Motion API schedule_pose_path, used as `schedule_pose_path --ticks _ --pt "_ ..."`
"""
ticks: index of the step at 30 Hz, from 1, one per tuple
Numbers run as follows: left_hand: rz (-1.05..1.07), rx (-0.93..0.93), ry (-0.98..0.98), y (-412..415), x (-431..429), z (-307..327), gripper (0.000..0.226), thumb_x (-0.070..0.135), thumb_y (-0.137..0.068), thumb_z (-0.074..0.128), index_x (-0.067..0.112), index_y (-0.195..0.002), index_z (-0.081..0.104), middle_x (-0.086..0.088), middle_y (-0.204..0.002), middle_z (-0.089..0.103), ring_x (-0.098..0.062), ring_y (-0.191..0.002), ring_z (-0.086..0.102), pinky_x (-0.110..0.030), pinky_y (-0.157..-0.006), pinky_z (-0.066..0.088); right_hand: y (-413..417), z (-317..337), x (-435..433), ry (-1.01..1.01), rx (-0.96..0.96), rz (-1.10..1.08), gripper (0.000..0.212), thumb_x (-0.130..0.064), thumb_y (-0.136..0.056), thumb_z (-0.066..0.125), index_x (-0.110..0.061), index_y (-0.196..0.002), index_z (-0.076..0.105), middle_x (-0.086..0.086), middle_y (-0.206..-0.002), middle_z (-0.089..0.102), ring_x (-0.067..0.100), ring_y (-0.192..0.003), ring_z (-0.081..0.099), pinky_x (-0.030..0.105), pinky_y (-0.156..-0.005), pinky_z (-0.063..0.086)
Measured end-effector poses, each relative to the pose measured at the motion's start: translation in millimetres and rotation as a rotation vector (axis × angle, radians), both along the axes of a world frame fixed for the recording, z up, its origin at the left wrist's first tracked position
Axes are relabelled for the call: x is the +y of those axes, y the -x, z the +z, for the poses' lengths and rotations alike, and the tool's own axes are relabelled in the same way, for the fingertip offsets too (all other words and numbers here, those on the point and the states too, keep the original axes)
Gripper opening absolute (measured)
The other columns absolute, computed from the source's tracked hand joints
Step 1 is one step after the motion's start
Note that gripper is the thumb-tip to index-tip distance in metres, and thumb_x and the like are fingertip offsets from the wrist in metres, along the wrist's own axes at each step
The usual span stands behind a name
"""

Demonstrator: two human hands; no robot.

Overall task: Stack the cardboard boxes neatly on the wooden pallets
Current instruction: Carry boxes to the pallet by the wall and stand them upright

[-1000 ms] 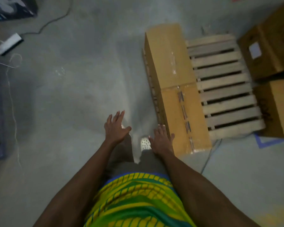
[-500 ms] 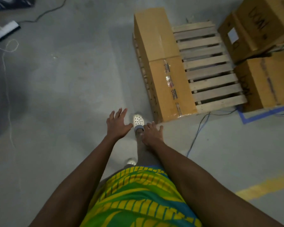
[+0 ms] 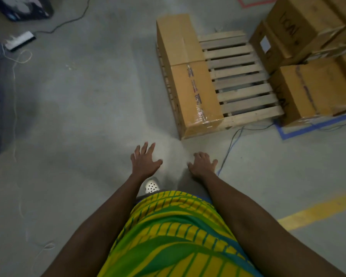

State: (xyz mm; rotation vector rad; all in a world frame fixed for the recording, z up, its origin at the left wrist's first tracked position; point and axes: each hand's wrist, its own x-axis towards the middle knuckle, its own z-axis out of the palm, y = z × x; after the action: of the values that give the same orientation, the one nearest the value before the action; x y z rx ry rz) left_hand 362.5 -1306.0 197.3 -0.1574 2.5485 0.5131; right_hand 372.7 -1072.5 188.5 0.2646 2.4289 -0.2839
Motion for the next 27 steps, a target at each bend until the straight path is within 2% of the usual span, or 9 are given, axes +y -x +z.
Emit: schedule_pose_path --ticks 3,6,12,16,21,27 --pt "-0.026 0.011 0.005 -12 34 0 0.082 0.053 -0.090 0.061 0.035 -0.159 0.022 0.002 -0.169 0.010 -0.030 -0.154 0.005 -0.053 -0.121 0.012 -24 -3 47 -0.028 -0.021 -0.051 0.061 -0.050 -0.103 0.041 -0.019 -0.154 0.034 0.004 -0.161 0.028 0.024 -0.149 0.021 0.060 -0.116 0.017" --pt "-0.017 0.066 0.024 -16 73 1 0.082 0.055 -0.091 0.059 0.033 -0.160 0.021 -0.001 -0.169 0.010 -0.031 -0.154 0.005 -0.054 -0.121 0.010 -35 -2 93 -0.031 0.024 -0.039 0.066 -0.051 -0.104 0.038 -0.017 -0.158 0.023 0.003 -0.167 0.015 0.025 -0.153 0.012 0.061 -0.117 0.017" --pt "-0.024 0.272 0.088 -31 179 16 0.083 0.059 -0.094 0.049 0.023 -0.161 0.018 -0.007 -0.169 0.010 -0.036 -0.154 0.007 -0.060 -0.120 0.005 -51 14 187 -0.047 0.321 -0.004 0.064 -0.052 -0.106 0.029 -0.024 -0.161 0.011 -0.001 -0.171 -0.002 0.022 -0.157 -0.004 0.061 -0.119 0.012" --pt "-0.097 0.338 0.109 -46 230 19 0.085 0.063 -0.089 0.040 0.022 -0.161 0.022 -0.007 -0.168 0.015 -0.036 -0.154 0.011 -0.061 -0.120 0.006 -62 19 235 -0.017 0.422 -0.099 0.062 -0.052 -0.106 0.028 -0.027 -0.161 0.014 -0.003 -0.171 -0.002 0.023 -0.157 -0.003 0.062 -0.117 0.012" --pt "-0.090 0.327 0.120 -72 261 17 0.085 0.063 -0.086 0.040 0.022 -0.159 0.027 -0.006 -0.168 0.018 -0.035 -0.153 0.013 -0.060 -0.120 0.008 -77 18 266 0.042 0.416 -0.212 0.061 -0.052 -0.107 0.028 -0.026 -0.161 0.019 -0.002 -0.171 0.003 0.024 -0.157 0.002 0.062 -0.116 0.016" --pt "-0.197 0.274 0.165 -70 276 21 0.086 0.064 -0.084 0.038 0.023 -0.159 0.027 -0.006 -0.168 0.017 -0.035 -0.154 0.012 -0.060 -0.121 0.008 -87 12 287 0.113 0.418 -0.334 0.061 -0.051 -0.106 0.030 -0.027 -0.161 0.019 -0.002 -0.171 0.004 0.023 -0.156 0.002 0.063 -0.116 0.017"
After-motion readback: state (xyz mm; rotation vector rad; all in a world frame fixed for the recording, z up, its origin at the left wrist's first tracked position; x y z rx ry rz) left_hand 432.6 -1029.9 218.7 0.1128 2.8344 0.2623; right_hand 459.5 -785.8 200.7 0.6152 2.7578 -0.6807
